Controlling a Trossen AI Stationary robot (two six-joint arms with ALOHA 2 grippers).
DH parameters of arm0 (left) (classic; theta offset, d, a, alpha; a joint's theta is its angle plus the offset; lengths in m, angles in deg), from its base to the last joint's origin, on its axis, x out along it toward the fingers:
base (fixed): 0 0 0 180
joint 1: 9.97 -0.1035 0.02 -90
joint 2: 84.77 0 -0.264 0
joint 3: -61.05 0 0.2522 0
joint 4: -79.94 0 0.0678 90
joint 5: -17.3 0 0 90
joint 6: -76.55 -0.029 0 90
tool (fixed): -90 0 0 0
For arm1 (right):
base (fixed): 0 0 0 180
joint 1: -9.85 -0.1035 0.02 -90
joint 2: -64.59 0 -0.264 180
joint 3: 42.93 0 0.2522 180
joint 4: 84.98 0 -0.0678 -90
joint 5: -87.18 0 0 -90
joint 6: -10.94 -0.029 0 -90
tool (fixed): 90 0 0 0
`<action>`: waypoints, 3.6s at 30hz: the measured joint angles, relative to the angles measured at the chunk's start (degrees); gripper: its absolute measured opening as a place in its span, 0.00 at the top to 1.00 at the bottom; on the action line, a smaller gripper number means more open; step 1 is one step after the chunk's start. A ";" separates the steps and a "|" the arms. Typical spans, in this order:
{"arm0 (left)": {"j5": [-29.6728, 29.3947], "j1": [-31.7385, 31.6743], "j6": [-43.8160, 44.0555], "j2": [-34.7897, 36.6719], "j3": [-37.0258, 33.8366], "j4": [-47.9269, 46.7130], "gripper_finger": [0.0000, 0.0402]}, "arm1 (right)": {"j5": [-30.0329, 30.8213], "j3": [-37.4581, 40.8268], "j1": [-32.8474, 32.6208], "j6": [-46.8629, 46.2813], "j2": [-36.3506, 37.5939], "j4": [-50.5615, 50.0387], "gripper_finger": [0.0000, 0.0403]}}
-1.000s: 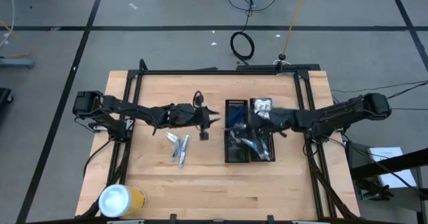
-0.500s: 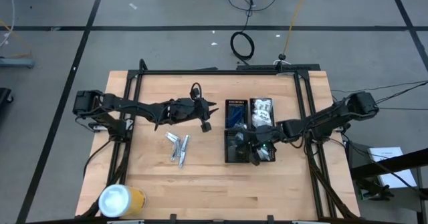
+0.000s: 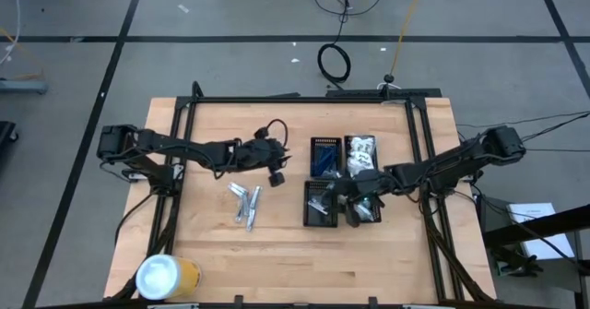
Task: Pick & Place Travel size toiletries
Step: Put the nail cutter into the bottom left black basket
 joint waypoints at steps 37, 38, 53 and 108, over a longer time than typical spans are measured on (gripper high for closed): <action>15.11 2.28 26.90 0.73 -6.77 -43.49 0.75 | 0.00 0.04 2.89 14.97 13.70 -1.83 0.50; 14.83 1.93 27.35 0.71 -6.81 -42.65 0.75 | 0.02 0.04 2.89 14.97 13.70 -1.76 0.50; 13.63 -4.36 28.77 0.09 -6.99 -37.01 0.75 | 0.00 0.04 2.89 15.03 13.70 -2.55 0.50; 20.17 -2.25 -5.70 4.02 -7.16 13.21 0.96 | 10.90 0.02 3.47 16.65 12.82 -4.14 0.51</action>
